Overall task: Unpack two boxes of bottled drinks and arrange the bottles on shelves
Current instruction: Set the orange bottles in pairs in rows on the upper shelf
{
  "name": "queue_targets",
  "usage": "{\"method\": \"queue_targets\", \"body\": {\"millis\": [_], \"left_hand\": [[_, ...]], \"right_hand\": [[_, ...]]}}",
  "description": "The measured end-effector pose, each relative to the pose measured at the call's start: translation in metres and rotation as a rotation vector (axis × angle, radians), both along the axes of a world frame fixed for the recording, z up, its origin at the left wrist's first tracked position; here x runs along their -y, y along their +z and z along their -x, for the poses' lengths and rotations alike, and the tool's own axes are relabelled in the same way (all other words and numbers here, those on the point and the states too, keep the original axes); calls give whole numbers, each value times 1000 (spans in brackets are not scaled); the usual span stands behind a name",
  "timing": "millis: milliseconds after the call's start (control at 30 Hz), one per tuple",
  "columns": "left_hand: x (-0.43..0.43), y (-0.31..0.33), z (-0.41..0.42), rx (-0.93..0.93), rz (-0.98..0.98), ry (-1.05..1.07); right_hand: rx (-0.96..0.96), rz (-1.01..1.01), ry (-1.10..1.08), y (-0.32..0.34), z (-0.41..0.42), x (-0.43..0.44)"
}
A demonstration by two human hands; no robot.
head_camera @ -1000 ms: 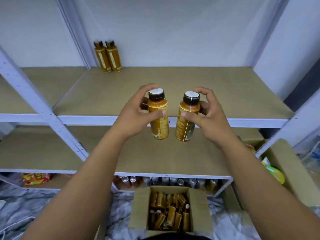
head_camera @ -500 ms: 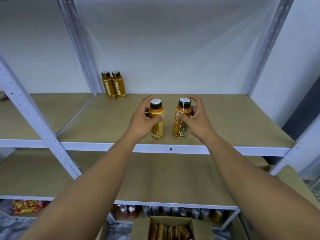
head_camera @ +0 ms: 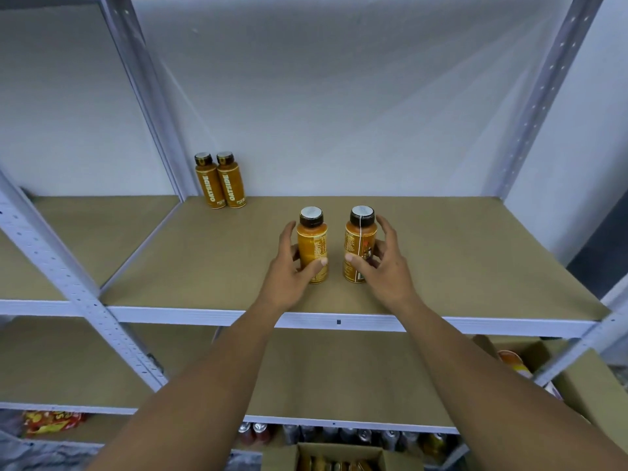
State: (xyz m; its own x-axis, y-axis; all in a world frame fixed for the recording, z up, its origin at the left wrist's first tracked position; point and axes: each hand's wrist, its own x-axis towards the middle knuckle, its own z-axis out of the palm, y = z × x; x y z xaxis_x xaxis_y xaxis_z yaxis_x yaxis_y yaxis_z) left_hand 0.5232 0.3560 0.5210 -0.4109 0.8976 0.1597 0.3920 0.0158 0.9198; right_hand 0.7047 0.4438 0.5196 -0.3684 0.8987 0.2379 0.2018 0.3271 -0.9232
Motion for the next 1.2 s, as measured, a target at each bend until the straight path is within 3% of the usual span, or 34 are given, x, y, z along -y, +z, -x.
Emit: {"method": "queue_targets", "body": {"millis": [333,600,1200], "left_hand": [[-5,-8,3,-41,-15,106],[-3,-14,8,12,17,84],[-3,-13,3,-68,23,135]], "right_hand": [[8,-15,-64,-11,4,-11],[8,18,-63,-11,2,-9],[83,-41,-97,-12,4,-8]]}}
